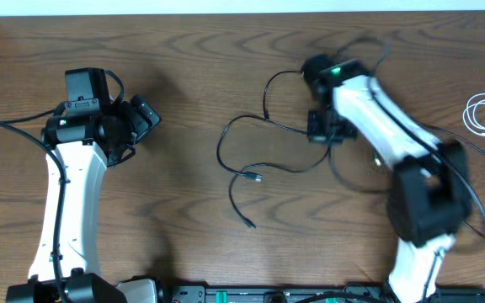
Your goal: Untangle cables
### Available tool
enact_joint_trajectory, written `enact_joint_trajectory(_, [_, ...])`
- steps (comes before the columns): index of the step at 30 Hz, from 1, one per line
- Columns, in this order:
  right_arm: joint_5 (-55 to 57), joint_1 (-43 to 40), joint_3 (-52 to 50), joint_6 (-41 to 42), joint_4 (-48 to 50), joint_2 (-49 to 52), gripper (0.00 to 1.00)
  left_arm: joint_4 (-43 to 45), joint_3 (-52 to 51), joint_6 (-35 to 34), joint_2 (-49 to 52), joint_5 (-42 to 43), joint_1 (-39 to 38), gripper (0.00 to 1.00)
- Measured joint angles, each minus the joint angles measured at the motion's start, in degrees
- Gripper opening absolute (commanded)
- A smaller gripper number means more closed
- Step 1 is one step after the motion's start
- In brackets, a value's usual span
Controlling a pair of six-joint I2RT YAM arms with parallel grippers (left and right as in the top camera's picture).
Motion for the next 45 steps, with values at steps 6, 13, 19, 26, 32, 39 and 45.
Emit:
enact_joint_trajectory(6, [-0.2,0.26,1.64,-8.83,3.69,-17.51,0.01,0.02,0.0,0.0,0.0,-0.02,0.0,0.97])
enact_joint_trajectory(13, [-0.26,0.44,1.73,-13.68,13.7,-28.2,0.01,0.0,0.0,0.0,0.0,-0.02,0.0,0.97])
enact_joint_trajectory(19, [-0.22,0.44,1.79,-16.39,28.96,-36.28,0.01,0.0,0.0,0.0,0.0,0.0,0.0,0.98])
enact_joint_trajectory(26, [-0.35,0.44,1.99,-17.18,48.7,-39.21,0.01,0.0,0.0,0.0,0.0,0.0,0.0,0.98])
enact_joint_trajectory(32, [-0.68,0.44,2.03,-17.75,48.41,-39.21,0.01,0.04,0.0,0.0,0.0,0.0,0.0,0.98])
enact_joint_trajectory(39, [0.5,0.35,2.1,-21.53,29.55,-37.38,0.01,0.02,0.0,0.0,0.0,-0.02,0.0,0.98])
enact_joint_trajectory(45, [6.32,-1.81,1.88,-23.04,13.92,-31.93,0.01,0.02,0.0,0.0,0.0,0.0,0.0,0.98])
